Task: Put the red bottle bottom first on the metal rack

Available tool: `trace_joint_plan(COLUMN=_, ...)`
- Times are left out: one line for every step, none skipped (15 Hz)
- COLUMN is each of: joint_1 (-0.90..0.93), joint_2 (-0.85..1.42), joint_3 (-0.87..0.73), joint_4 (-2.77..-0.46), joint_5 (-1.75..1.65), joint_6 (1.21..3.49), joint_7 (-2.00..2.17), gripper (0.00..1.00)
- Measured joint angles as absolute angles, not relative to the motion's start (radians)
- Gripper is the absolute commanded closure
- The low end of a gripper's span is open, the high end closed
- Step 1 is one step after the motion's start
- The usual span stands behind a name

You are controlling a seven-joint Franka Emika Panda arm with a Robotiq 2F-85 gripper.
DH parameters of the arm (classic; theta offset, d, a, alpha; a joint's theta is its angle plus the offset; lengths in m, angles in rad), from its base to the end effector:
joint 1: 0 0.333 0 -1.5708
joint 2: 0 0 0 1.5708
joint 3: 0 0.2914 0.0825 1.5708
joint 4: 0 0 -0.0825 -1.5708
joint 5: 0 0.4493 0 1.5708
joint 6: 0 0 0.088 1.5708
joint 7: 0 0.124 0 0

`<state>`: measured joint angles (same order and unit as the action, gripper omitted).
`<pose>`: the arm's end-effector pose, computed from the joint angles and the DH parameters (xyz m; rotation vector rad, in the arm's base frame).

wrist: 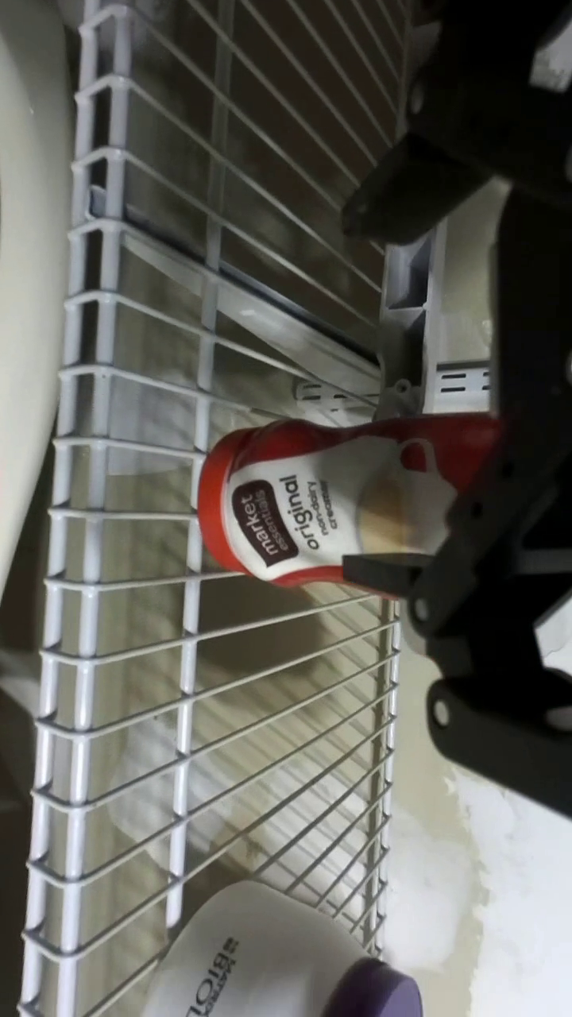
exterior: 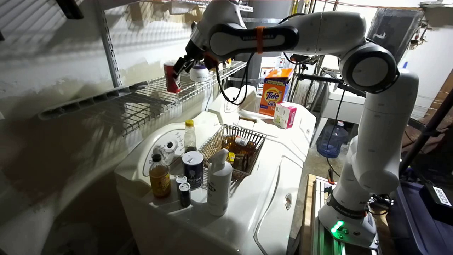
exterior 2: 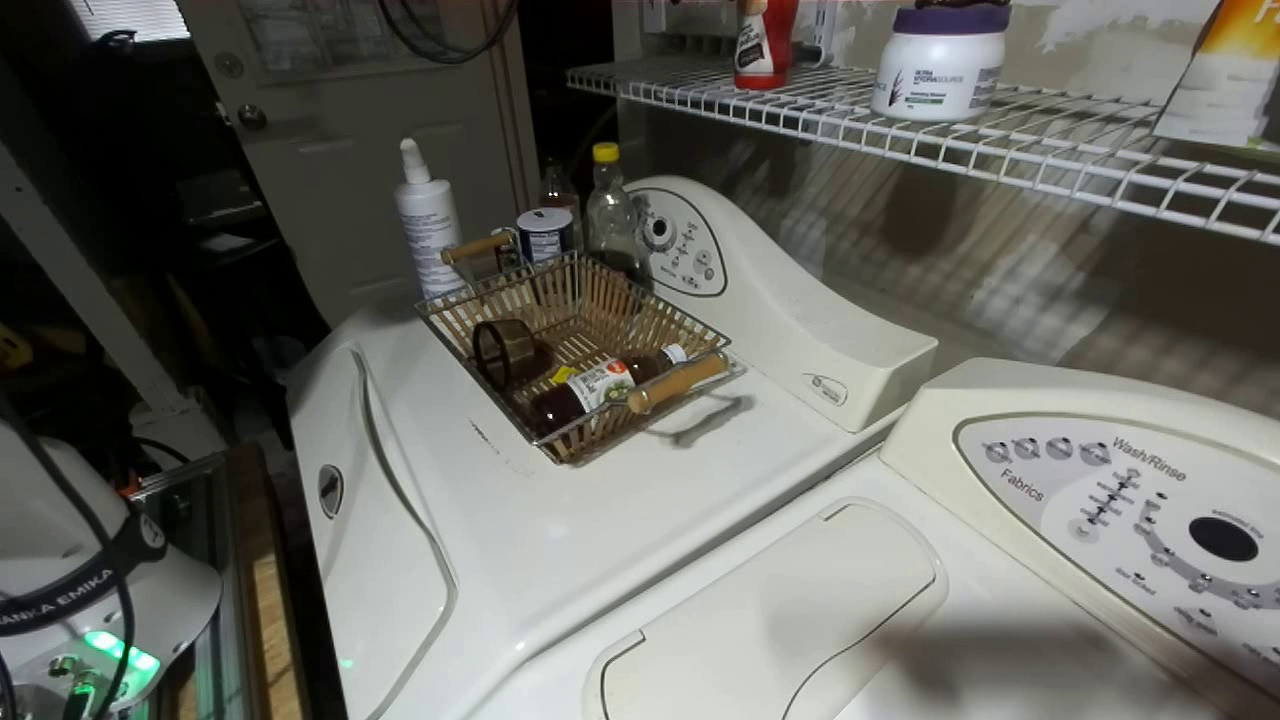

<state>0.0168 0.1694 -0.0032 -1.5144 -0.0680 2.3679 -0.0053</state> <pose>0.7327 0.0085 0.5972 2.9032 0.0739 1.0343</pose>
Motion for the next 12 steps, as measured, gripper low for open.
trace_joint_plan(joint_1=0.017, joint_2=0.173, joint_3=-0.006, joint_4=-1.51, joint_5=-0.074, joint_6=2.368, joint_7=-0.005, gripper=0.0)
trace_joint_plan(joint_1=0.017, joint_2=0.176, joint_3=-0.008, joint_4=-1.506, joint_5=-0.083, joint_6=2.368, joint_7=-0.005, gripper=0.0)
trace_joint_plan(joint_1=0.017, joint_2=0.179, joint_3=-0.009, joint_4=-1.502, joint_5=-0.092, joint_6=2.368, joint_7=-0.004, gripper=0.0)
trace_joint_plan(joint_1=0.017, joint_2=0.182, joint_3=-0.009, joint_4=-1.497, joint_5=-0.1, joint_6=2.368, joint_7=-0.004, gripper=0.0)
trace_joint_plan(joint_1=0.017, joint_2=0.186, joint_3=-0.009, joint_4=-1.49, joint_5=-0.107, joint_6=2.369, joint_7=-0.004, gripper=0.0)
trace_joint_plan(joint_1=0.017, joint_2=0.191, joint_3=-0.009, joint_4=-1.482, joint_5=-0.111, joint_6=2.372, joint_7=-0.004, gripper=0.0)
trace_joint_plan(joint_1=0.017, joint_2=0.198, joint_3=-0.009, joint_4=-1.473, joint_5=-0.113, joint_6=2.375, joint_7=-0.004, gripper=0.0)
trace_joint_plan(joint_1=0.017, joint_2=0.207, joint_3=-0.009, joint_4=-1.462, joint_5=-0.114, joint_6=2.378, joint_7=-0.004, gripper=0.0)
trace_joint_plan(joint_1=0.017, joint_2=0.216, joint_3=-0.01, joint_4=-1.452, joint_5=-0.114, joint_6=2.38, joint_7=-0.004, gripper=0.0)
trace_joint_plan(joint_1=0.017, joint_2=0.225, joint_3=-0.011, joint_4=-1.439, joint_5=-0.114, joint_6=2.38, joint_7=-0.004, gripper=0.0)
trace_joint_plan(joint_1=0.017, joint_2=0.235, joint_3=-0.013, joint_4=-1.428, joint_5=-0.116, joint_6=2.38, joint_7=-0.003, gripper=0.0)
trace_joint_plan(joint_1=0.017, joint_2=0.243, joint_3=-0.014, joint_4=-1.418, joint_5=-0.119, joint_6=2.38, joint_7=-0.003, gripper=0.0)
